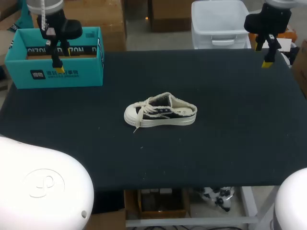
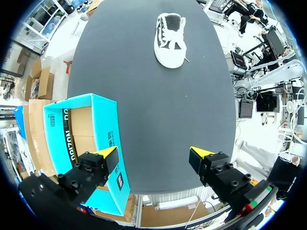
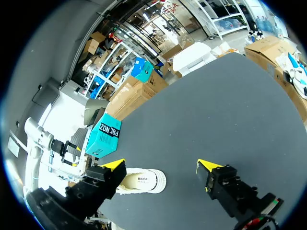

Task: Open the shoe tongue, take the insole out of the shoe, put the insole back into the shoe, and pack the shoe into the shoebox

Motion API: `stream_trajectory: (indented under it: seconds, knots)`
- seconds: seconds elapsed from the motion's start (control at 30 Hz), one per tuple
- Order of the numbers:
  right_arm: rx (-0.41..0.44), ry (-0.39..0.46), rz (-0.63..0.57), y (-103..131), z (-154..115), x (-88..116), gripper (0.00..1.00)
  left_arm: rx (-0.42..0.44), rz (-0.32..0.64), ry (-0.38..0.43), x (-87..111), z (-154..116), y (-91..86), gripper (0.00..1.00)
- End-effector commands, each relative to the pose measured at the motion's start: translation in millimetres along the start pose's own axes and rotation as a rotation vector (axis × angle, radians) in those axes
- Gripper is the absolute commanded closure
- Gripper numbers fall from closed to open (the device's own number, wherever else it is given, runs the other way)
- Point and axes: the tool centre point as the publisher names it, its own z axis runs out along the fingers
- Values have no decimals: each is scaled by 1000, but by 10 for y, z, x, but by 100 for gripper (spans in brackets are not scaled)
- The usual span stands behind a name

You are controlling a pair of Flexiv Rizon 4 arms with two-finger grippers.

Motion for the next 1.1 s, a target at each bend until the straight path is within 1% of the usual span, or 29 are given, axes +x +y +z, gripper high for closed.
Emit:
stream_trajectory:
  seconds: [0.03,0.83,0.9,0.93,0.97,1.03,1.1]
  knots:
    - [0,0,0,0,0,0,0,0,0,0,0,0,0,0]
    - [0,0,0,0,0,0,0,0,0,0,0,0,0,0]
    - [0,0,0,0,0,0,0,4,-36,-3,28,-8,-44,0]
    - [-18,-9,1,25,2,9,0,5,-55,-6,55,-4,-59,0]
    - [-26,-14,4,53,15,22,0,-2,-105,-11,76,1,-81,0]
    - [-47,-12,2,102,51,41,0,2,-140,-4,117,6,-111,0]
    - [-67,-4,5,178,115,73,0,-3,-217,5,167,15,-156,0]
